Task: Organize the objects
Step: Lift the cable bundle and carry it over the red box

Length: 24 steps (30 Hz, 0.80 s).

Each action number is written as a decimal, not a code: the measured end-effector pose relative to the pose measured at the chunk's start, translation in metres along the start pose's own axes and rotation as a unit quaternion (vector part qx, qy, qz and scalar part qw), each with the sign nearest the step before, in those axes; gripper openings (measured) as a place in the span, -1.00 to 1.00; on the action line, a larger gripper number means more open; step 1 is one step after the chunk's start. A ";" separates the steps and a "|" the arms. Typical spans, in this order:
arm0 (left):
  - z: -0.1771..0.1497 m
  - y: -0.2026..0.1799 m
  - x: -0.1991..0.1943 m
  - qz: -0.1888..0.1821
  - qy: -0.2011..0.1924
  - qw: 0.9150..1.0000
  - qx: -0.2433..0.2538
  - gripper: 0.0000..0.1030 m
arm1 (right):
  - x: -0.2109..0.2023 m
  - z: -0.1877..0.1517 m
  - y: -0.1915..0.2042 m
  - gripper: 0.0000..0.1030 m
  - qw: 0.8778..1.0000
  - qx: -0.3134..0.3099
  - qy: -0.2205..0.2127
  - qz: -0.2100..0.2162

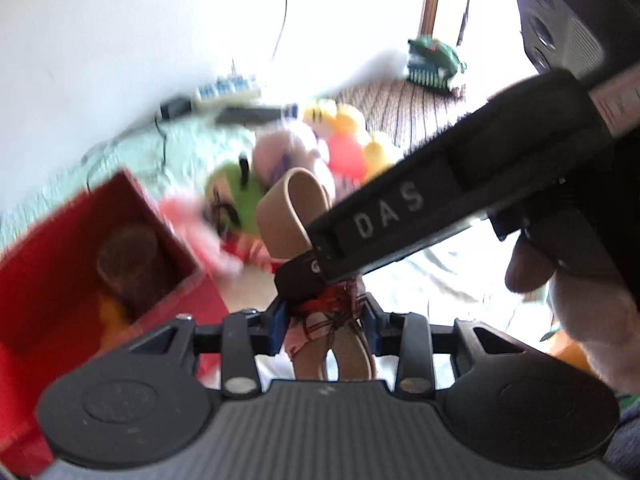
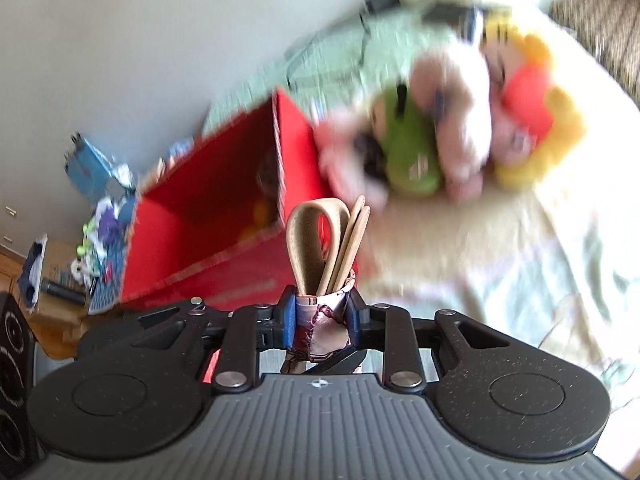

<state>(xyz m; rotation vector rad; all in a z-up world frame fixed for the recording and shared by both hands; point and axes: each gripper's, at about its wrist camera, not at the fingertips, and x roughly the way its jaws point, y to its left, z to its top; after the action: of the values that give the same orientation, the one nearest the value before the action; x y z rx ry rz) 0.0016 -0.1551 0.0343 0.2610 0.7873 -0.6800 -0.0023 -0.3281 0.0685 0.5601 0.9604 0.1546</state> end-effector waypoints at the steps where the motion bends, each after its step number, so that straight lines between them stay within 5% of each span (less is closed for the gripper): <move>1: 0.006 0.003 -0.005 0.003 -0.012 1.000 -0.001 -0.26 | -0.005 0.002 0.003 -0.48 1.000 -0.008 -0.013 0.000; 10: 0.027 0.062 -0.040 0.068 -0.068 0.995 -0.036 -0.26 | 0.010 0.050 0.062 -0.48 0.994 -0.078 -0.069 0.040; 24: -0.012 0.184 -0.003 0.107 0.007 0.979 -0.171 -0.26 | 0.135 0.083 0.134 -0.49 0.987 -0.135 0.060 0.062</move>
<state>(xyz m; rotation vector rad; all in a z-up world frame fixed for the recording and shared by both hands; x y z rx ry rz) 0.1130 -0.0081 0.0224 0.0356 0.8606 -0.3321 0.1579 -0.1967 0.0762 0.3624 1.0022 0.4282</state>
